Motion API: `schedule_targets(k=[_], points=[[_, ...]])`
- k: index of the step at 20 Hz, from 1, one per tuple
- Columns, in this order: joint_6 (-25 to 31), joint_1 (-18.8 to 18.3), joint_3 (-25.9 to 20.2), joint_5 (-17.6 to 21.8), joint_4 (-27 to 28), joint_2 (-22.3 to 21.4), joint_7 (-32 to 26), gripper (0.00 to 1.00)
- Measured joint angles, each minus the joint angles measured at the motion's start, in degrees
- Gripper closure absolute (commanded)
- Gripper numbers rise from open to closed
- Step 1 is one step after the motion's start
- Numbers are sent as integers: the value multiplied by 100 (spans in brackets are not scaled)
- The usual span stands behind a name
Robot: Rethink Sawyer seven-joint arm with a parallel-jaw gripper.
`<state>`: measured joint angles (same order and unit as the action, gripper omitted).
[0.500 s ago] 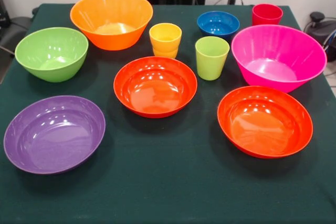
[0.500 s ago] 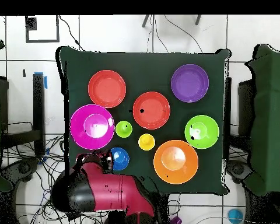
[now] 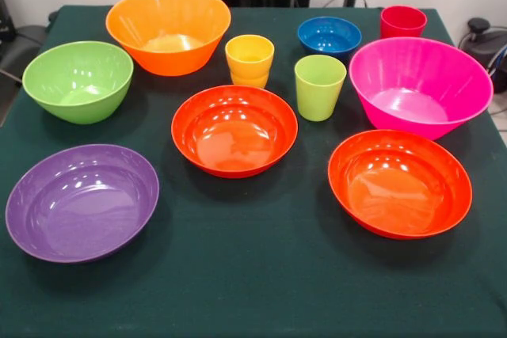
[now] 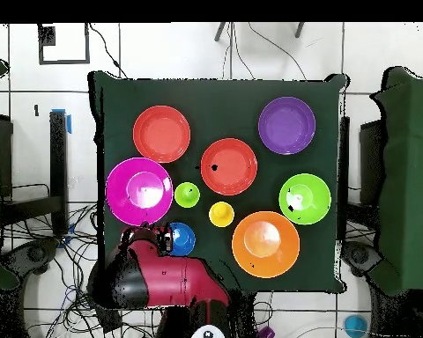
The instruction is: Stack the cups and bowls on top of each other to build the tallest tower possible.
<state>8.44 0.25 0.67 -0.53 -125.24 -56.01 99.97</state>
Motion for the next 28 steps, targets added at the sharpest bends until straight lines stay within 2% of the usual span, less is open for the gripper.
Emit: schedule_targets(k=[15,24,28], points=[[-1354,349,235,-7,1,1183,408,0],[-1569,444,289,-25,2,1511,501,0],[-1548,734,478,-261,2,1489,591,0]])
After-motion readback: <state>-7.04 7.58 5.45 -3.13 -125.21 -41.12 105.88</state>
